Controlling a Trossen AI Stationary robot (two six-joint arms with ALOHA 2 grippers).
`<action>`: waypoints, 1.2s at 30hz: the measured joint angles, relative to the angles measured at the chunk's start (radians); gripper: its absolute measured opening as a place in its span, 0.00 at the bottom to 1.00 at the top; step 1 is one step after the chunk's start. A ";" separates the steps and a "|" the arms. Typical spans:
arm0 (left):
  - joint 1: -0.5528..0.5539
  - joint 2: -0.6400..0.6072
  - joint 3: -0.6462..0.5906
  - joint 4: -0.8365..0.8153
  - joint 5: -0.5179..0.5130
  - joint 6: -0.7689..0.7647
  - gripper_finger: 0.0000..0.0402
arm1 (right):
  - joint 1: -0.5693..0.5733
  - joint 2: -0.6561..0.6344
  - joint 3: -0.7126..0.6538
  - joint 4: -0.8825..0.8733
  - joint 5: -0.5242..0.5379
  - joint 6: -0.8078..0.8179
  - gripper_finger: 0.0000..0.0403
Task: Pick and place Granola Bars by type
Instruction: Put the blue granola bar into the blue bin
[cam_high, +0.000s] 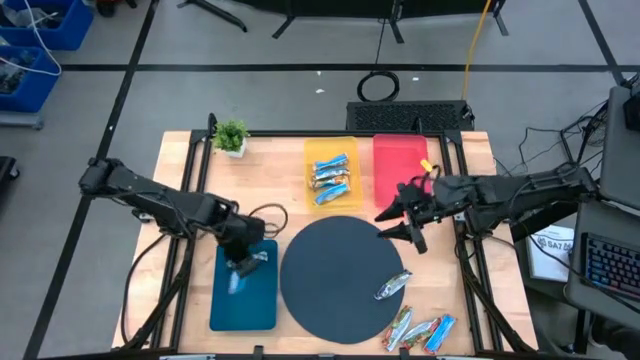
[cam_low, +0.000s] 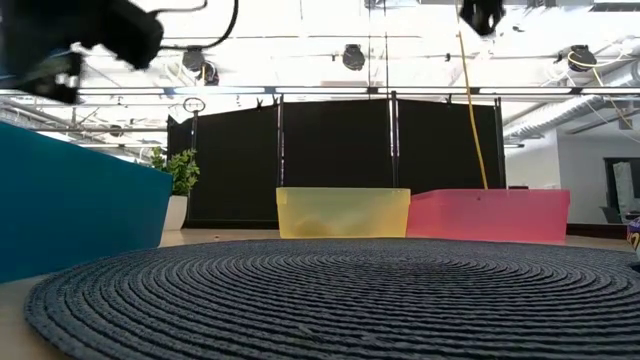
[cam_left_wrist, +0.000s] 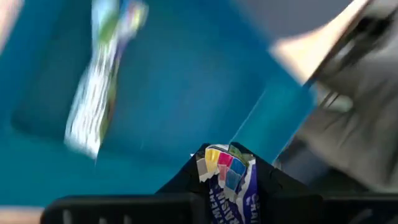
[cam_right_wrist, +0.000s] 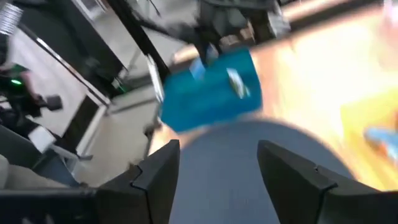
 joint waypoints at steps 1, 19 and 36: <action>-0.006 0.021 0.000 -0.021 0.022 0.007 0.12 | 0.000 0.000 -0.024 -0.001 0.000 0.017 0.51; -0.004 0.344 0.001 0.031 0.042 0.208 0.25 | 0.184 0.129 -0.382 0.070 -0.136 -0.026 0.52; 0.114 0.000 0.001 0.338 -0.238 0.077 0.66 | 0.334 0.410 -0.420 0.209 -0.023 -0.073 0.24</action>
